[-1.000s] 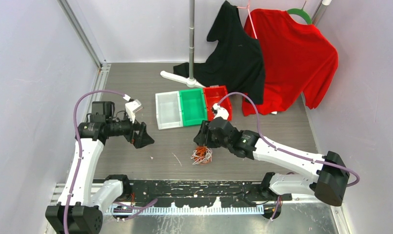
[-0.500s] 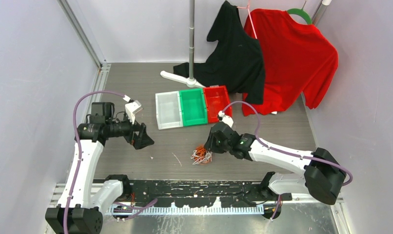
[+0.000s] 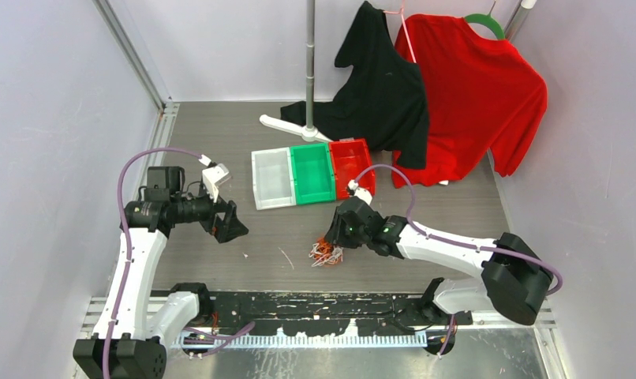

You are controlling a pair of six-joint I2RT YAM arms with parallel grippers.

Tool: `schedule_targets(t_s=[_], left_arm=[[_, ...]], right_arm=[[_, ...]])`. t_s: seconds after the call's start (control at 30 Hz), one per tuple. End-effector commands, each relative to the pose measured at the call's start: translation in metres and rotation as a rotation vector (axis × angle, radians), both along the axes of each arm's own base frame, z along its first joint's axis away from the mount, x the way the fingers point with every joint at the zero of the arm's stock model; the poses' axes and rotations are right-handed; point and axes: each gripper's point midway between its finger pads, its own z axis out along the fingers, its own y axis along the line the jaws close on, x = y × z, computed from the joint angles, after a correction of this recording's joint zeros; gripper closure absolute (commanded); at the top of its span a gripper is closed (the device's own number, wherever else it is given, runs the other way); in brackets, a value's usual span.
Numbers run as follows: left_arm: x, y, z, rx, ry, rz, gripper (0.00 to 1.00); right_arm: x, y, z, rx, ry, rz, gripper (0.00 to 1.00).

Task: Untangle the cables
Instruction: Untie the cable.

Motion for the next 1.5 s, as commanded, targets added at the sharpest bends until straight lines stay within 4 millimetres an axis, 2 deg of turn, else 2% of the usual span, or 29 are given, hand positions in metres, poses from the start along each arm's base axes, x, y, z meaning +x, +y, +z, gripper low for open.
schedule_targets(t_s=[0.0,0.07,0.27,0.4,0.7,0.8,1.03,1.17,1.3,1.47], left_arm=[[0.0,-0.001,0.011,0.006,-0.054,-0.02,0.0],[0.0,0.0,0.011,0.009,-0.061,-0.022,0.01],[-0.001,-0.002,0.01,-0.001,-0.058,-0.025,0.0],[-0.002,-0.002,0.014,0.002,-0.07,-0.032,0.01],[-0.012,-0.009,0.041,-0.035,-0.075,-0.094,0.01],[-0.017,-0.016,0.052,-0.078,-0.062,-0.113,0.01],[-0.02,-0.043,0.066,-0.206,-0.041,-0.14,0.0],[-0.02,-0.055,0.061,-0.245,-0.004,-0.177,0.04],[-0.019,-0.063,0.046,-0.239,0.064,-0.207,0.09],[-0.013,-0.068,0.038,-0.229,0.076,-0.232,0.16]], right_arm=[[0.009,0.006,0.018,0.047,-0.032,-0.019,0.63],[0.009,0.005,0.019,0.059,-0.04,-0.023,0.67],[0.014,0.021,0.037,0.136,-0.062,-0.001,0.98],[0.015,0.031,0.063,0.197,-0.097,0.037,0.99],[-0.007,0.066,0.176,0.475,-0.206,0.265,0.99],[-0.015,0.077,0.196,0.542,-0.211,0.334,0.99],[-0.023,0.1,0.216,0.659,-0.205,0.431,0.99],[-0.023,0.111,0.22,0.705,-0.19,0.45,0.99],[-0.026,0.12,0.225,0.75,-0.172,0.473,0.99],[-0.03,0.129,0.232,0.795,-0.152,0.507,0.99]])
